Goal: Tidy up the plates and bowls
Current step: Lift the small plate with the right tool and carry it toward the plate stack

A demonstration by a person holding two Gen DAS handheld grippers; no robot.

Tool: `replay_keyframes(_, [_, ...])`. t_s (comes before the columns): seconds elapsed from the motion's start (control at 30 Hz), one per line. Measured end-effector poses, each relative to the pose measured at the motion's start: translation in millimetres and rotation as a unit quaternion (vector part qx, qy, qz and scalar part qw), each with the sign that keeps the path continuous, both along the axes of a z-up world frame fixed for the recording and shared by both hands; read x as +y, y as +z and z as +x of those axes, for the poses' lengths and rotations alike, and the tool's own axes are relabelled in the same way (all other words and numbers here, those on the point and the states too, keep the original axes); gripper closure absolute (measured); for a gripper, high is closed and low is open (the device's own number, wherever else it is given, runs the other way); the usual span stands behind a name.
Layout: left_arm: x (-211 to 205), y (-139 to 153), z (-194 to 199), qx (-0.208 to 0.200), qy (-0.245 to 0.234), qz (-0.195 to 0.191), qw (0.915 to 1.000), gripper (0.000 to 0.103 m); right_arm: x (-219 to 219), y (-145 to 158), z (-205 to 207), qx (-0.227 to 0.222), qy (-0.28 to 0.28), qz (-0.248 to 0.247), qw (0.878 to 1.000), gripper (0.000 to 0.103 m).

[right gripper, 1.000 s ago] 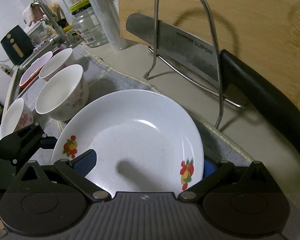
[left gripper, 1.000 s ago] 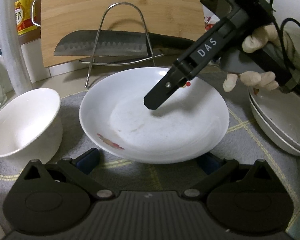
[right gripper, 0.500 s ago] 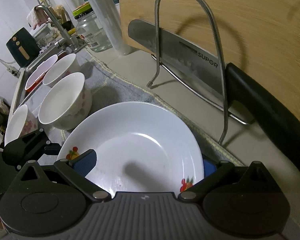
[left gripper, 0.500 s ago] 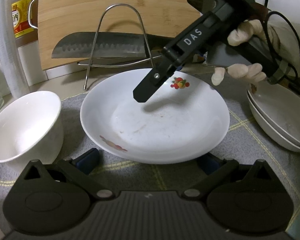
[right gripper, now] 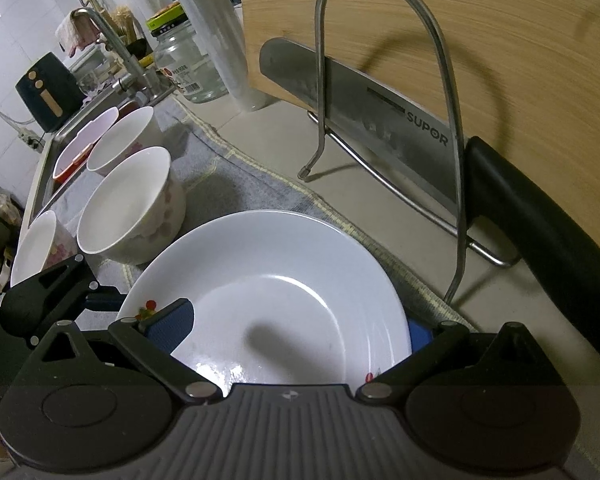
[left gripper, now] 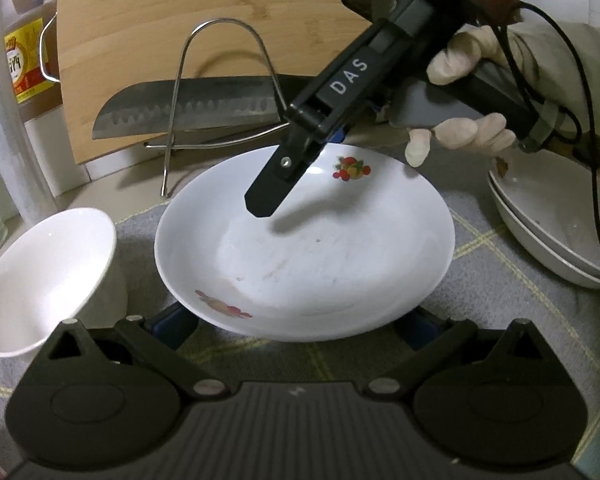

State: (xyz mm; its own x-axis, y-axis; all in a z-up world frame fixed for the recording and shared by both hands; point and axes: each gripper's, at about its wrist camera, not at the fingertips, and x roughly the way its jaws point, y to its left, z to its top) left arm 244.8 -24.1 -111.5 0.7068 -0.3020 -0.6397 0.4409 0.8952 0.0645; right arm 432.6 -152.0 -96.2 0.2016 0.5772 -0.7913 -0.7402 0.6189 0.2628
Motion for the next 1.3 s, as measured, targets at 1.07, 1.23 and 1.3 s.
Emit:
replay_keyframes(1.07, [-3,28,-36,-0.001,-0.007,0.014,0.9999,0.000,-13,29,-52,-0.022,0.003,0.015,1.000,0.000])
replay_keyframes(1.23, [-5,34,-50,0.002,-0.004,0.020,0.9998,0.000,-14,34,-69,-0.024,0.008,0.018,1.000,0.000])
replay_keyframes(1.3, [-5,35,-56,0.005,-0.002,0.020,0.9998,0.000,-13,36,-75,-0.024,0.011,0.019,0.999,0.000])
